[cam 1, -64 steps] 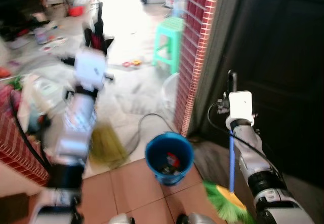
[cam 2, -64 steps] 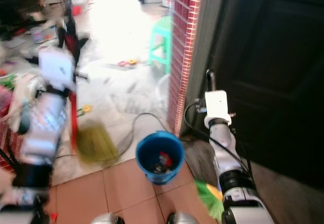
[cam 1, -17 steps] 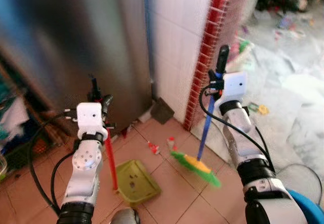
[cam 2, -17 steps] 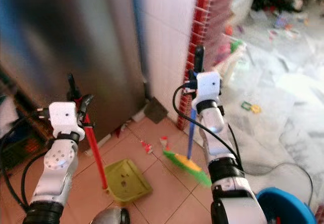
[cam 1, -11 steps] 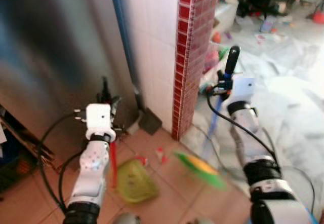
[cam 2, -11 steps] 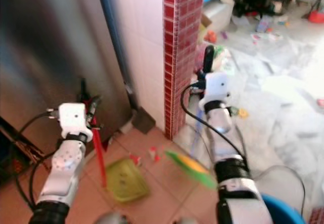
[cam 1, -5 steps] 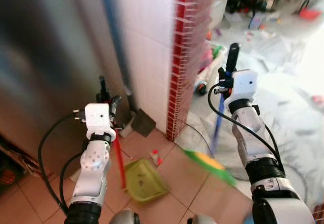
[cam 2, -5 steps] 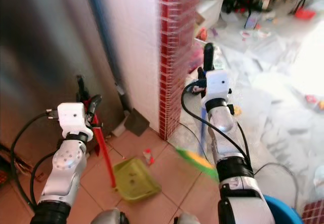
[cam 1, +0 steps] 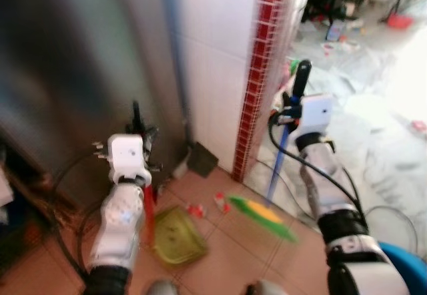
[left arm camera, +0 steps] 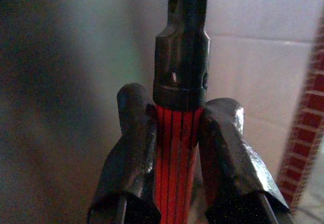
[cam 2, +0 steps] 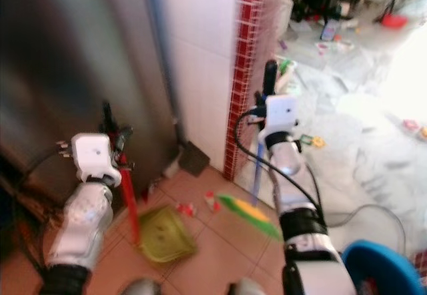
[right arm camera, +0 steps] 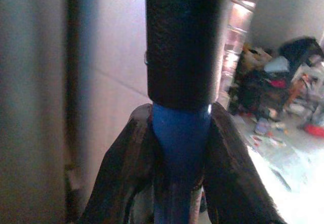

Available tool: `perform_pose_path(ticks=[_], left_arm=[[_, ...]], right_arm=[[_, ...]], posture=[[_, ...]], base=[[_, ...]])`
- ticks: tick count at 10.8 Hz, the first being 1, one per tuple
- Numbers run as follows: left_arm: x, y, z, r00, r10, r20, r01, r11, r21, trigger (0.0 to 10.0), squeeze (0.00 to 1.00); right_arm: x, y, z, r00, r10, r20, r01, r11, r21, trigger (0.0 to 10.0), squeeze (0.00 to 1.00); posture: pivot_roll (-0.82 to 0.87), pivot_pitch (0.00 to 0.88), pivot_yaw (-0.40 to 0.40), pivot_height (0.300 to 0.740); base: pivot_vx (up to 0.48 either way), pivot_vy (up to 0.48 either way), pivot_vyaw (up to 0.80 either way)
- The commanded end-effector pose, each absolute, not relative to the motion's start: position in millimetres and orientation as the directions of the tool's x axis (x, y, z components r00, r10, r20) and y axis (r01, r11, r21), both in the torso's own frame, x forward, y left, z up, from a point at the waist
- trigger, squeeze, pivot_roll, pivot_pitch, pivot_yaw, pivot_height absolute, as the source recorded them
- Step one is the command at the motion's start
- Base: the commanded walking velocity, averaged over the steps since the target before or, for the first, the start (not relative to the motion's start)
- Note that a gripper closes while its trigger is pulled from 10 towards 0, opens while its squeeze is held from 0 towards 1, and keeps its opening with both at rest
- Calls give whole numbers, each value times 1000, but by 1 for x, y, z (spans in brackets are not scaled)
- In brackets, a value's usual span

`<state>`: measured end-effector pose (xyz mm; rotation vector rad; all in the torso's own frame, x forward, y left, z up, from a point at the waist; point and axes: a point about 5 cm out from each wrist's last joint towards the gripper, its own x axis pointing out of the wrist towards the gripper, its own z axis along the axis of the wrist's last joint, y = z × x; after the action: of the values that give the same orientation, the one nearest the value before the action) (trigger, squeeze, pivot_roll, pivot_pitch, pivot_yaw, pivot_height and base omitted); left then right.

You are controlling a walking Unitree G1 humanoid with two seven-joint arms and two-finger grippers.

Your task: Sweep floor

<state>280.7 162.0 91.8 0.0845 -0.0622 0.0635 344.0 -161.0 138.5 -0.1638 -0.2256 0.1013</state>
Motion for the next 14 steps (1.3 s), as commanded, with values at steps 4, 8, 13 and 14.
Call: perform_pose_path(ticks=[4,8,13,14], left_arm=[[284,159,109,987,28,159,-45,994,103,10000,0],[284,158,108,988,25,154,-40,995,94,10000,0],[283,157,106,989,28,144,-42,995,95,10000,0],[281,156,105,990,31,139,-45,994,102,10000,0]], right_arm=[[348,-156,159,944,133,301,-84,982,-170,10000,0],[347,-156,158,945,129,301,-80,982,-170,10000,0],[349,-157,159,946,118,302,-69,983,-170,10000,0],[352,-160,161,948,98,303,-46,984,-173,10000,0]], posture=[[-17,0,10,740],[-15,0,10,740],[-9,0,7,740],[-1,0,6,740]], base=[[274,0,0],[444,0,0],[228,0,0],[0,0,0]])
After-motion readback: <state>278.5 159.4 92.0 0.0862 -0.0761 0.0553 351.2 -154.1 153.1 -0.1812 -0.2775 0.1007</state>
